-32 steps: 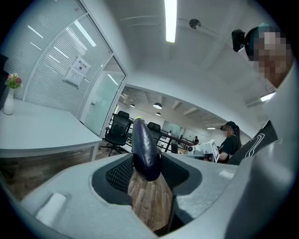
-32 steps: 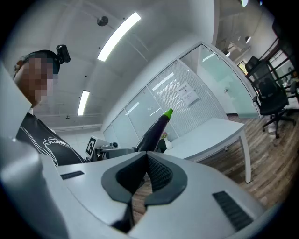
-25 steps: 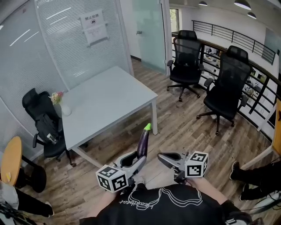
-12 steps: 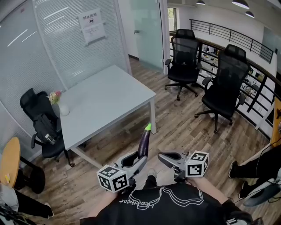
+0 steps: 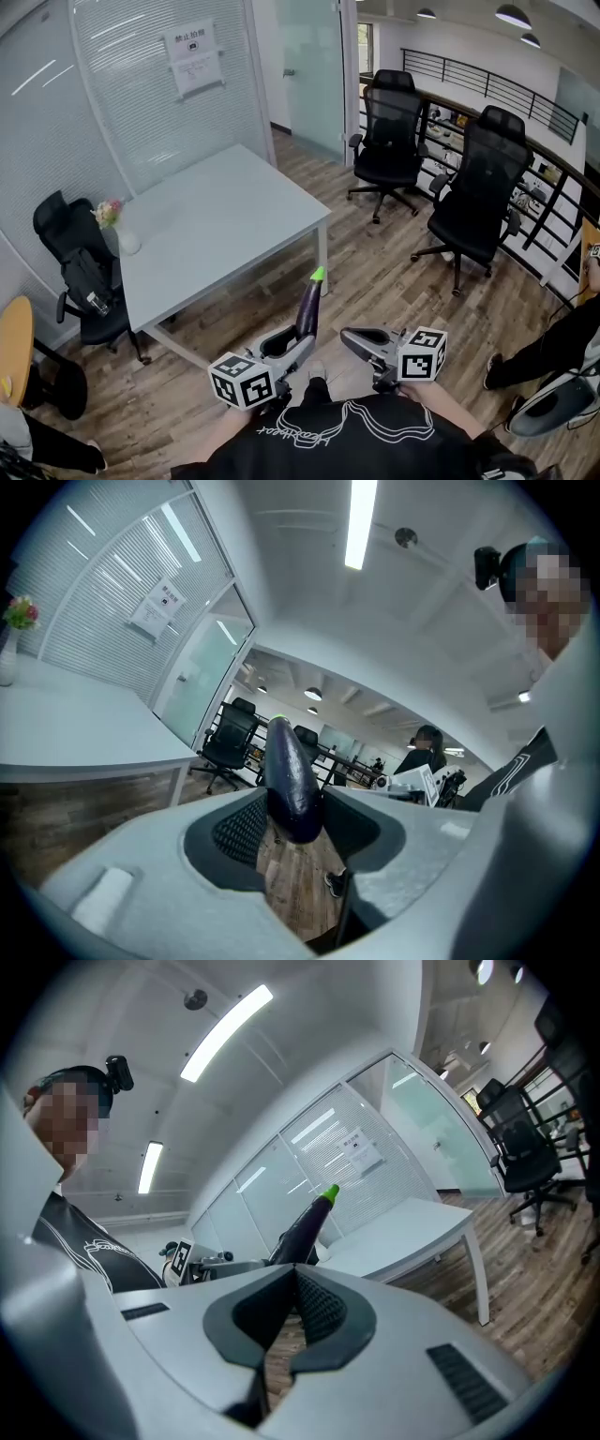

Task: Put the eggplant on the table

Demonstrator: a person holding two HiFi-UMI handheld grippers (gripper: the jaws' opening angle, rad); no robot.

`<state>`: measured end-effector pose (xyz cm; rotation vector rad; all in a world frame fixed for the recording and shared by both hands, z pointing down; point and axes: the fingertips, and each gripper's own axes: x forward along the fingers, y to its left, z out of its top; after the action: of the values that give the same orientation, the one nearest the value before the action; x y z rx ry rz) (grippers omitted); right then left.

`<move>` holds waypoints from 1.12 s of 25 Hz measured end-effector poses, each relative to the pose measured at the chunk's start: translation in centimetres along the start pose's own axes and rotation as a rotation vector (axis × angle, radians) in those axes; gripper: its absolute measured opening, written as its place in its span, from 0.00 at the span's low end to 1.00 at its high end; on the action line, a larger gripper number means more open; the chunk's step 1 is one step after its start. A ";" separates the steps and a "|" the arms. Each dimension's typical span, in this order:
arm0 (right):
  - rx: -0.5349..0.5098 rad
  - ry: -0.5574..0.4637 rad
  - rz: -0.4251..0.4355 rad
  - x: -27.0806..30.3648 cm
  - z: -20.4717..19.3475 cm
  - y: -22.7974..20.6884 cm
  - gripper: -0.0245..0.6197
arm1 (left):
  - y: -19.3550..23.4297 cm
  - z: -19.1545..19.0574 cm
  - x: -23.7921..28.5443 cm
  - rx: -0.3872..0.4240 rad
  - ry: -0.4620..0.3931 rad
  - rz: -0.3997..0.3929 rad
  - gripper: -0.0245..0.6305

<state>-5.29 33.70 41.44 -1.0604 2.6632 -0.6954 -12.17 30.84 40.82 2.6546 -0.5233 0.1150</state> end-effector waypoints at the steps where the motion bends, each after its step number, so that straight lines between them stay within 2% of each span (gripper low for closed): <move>1: 0.003 0.001 0.000 0.5 0.2 -0.6 0.05 | 0.7 0.2 0.3 -0.003 0.001 0.001 0.33; 11: 0.051 -0.006 -0.013 6.9 3.3 -8.4 0.05 | 9.6 3.7 4.7 -0.034 0.018 0.011 0.33; 21: 0.081 -0.011 -0.043 14.9 9.8 -18.4 0.05 | 20.5 10.7 11.5 -0.048 0.024 -0.005 0.33; 28: 0.101 -0.038 -0.060 20.0 14.0 -25.6 0.05 | 27.5 15.3 16.5 -0.025 0.038 -0.012 0.33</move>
<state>0.25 -1.26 41.76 -1.1193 2.5451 -0.8036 -7.31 -4.35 40.55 2.6258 -0.4938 0.1547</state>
